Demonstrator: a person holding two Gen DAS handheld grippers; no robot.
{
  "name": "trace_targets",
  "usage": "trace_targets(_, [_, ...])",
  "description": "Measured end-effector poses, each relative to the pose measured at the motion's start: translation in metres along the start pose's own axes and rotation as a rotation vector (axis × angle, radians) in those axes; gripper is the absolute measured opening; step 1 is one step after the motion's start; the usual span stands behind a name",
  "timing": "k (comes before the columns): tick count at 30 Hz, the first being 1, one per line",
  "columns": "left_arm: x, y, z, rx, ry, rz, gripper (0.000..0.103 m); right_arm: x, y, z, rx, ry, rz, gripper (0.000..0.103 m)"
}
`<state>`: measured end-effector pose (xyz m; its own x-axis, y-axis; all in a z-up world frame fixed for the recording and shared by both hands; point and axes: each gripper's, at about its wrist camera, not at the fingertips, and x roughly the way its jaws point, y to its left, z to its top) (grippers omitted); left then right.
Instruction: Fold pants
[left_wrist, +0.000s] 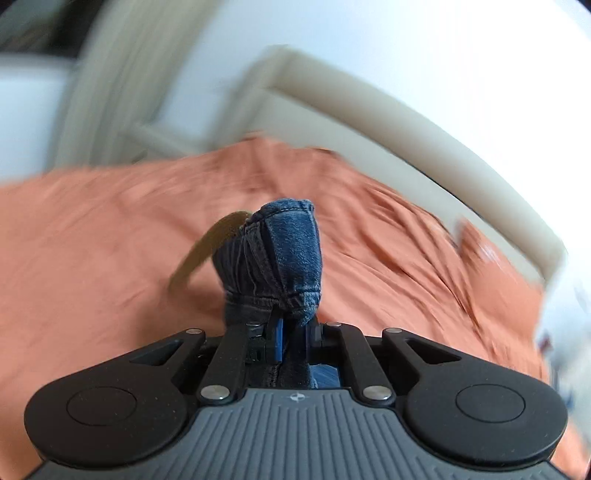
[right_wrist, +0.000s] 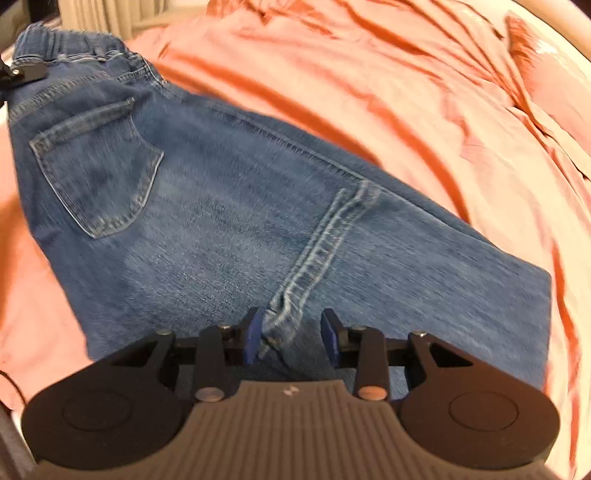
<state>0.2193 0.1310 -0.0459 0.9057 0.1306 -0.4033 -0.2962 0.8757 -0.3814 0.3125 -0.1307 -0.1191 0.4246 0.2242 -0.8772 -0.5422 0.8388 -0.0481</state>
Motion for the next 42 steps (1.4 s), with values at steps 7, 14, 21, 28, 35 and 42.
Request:
trace_targets(7, [0.0, -0.096, -0.047, 0.429, 0.182, -0.248, 0.01, -0.034, -0.022, -0.025, 0.098, -0.043, -0.047, 0.032])
trace_targets(14, [0.018, -0.137, -0.123, 0.714, 0.464, -0.28, 0.011, -0.033, -0.042, -0.048, 0.219, -0.021, -0.068, 0.033])
trace_targets(21, [0.047, -0.107, -0.11, 0.529, 0.651, -0.41, 0.048, -0.03, -0.04, -0.055, 0.264, -0.016, -0.043, 0.034])
trace_targets(28, [0.048, -0.092, -0.09, 0.32, 0.685, -0.555, 0.061, -0.042, -0.035, -0.055, 0.268, -0.056, -0.046, 0.045])
trace_targets(35, [0.061, -0.051, -0.059, 0.026, 0.62, -0.629, 0.056, -0.059, -0.029, -0.036, 0.299, -0.155, -0.015, 0.051])
trace_targets(42, [0.081, -0.015, -0.038, -0.083, 0.441, -0.416, 0.053, -0.039, -0.037, -0.003, 0.402, -0.2, 0.118, 0.05])
